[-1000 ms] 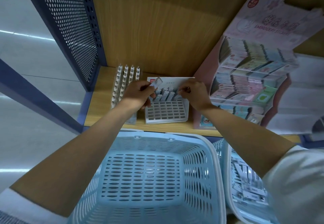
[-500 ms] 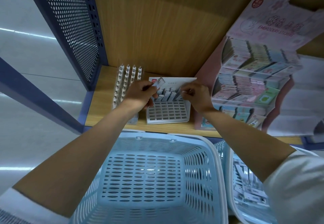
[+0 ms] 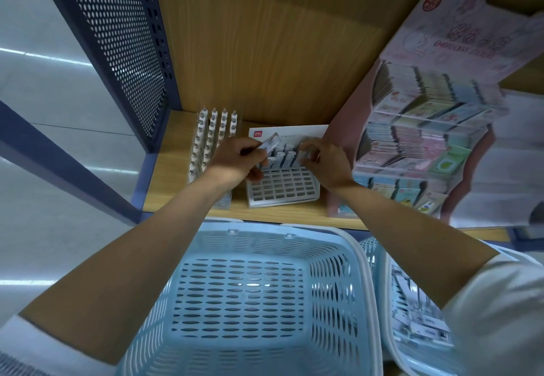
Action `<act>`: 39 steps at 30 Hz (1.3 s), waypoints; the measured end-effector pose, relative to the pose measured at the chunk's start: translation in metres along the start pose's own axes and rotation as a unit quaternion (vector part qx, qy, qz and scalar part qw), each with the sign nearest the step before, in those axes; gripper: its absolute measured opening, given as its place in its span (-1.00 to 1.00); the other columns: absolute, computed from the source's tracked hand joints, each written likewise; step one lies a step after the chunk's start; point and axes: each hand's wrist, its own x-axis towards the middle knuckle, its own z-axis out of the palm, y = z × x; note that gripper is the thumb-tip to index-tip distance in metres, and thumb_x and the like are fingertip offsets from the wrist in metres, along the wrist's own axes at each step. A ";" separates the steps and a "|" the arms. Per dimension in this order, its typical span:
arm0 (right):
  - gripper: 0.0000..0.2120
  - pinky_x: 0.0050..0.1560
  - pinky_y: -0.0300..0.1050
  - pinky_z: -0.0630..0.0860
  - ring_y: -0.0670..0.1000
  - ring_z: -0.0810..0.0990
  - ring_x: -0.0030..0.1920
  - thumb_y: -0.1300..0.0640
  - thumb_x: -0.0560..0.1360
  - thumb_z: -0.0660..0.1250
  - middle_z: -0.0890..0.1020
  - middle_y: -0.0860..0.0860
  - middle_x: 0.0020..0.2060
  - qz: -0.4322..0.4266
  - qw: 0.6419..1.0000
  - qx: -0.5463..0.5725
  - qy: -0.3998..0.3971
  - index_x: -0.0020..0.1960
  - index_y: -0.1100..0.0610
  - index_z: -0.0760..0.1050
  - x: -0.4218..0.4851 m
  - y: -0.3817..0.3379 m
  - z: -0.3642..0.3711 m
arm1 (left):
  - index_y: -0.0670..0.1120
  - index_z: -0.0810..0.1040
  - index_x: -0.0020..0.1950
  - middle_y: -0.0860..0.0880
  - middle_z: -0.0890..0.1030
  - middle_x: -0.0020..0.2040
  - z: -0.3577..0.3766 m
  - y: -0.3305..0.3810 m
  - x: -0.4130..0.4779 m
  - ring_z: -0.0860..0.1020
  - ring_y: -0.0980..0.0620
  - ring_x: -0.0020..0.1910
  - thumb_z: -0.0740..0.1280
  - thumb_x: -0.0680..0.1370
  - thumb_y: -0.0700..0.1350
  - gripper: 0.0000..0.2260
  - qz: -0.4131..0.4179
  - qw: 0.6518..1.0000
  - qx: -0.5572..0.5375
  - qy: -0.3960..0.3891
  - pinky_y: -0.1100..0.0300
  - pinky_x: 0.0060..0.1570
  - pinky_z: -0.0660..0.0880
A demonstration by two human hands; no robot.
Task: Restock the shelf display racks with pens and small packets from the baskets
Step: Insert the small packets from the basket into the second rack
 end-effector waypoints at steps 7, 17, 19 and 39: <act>-0.77 -0.08 -0.12 0.59 -0.03 0.64 -0.10 0.20 0.49 0.39 0.66 -0.04 -0.10 -0.061 0.944 0.308 -0.098 0.11 -0.01 0.56 -0.006 -0.045 -0.030 | -0.16 0.55 0.15 -0.13 0.70 -0.08 0.014 0.013 -0.002 0.59 0.03 -0.34 0.39 0.55 -0.21 -0.81 0.007 0.997 0.070 -0.014 0.36 -0.48 0.44; -0.95 -0.06 -0.14 0.55 -0.07 0.61 -0.19 0.22 0.47 0.42 0.67 -0.01 -0.22 0.055 0.918 0.359 -0.162 -0.08 0.11 0.59 -0.023 -0.042 -0.041 | -0.30 0.61 0.04 -0.13 0.65 -0.22 0.025 0.014 -0.007 0.60 0.16 -0.42 0.41 0.52 -0.25 -0.85 0.023 0.998 -0.005 0.063 0.36 -0.41 0.50; -0.89 -0.05 -0.16 0.56 -0.10 0.60 -0.13 0.21 0.48 0.41 0.65 -0.02 -0.14 0.021 0.926 0.351 -0.134 -0.02 0.05 0.59 -0.024 -0.047 -0.042 | -0.27 0.64 -0.05 -0.13 0.63 -0.26 0.028 0.014 -0.004 0.59 0.14 -0.39 0.43 0.51 -0.21 -0.88 0.032 0.997 0.050 0.043 0.39 -0.40 0.49; -0.73 -0.05 -0.10 0.62 0.00 0.63 -0.20 0.36 0.58 0.19 0.62 0.16 -0.17 0.050 0.870 0.470 -0.143 0.24 0.21 0.48 -0.012 -0.036 -0.049 | -0.14 0.62 0.03 -0.18 0.64 -0.05 0.037 0.008 0.006 0.58 -0.03 -0.15 0.34 0.57 -0.27 -0.90 0.002 0.998 0.057 -0.003 0.05 0.01 0.57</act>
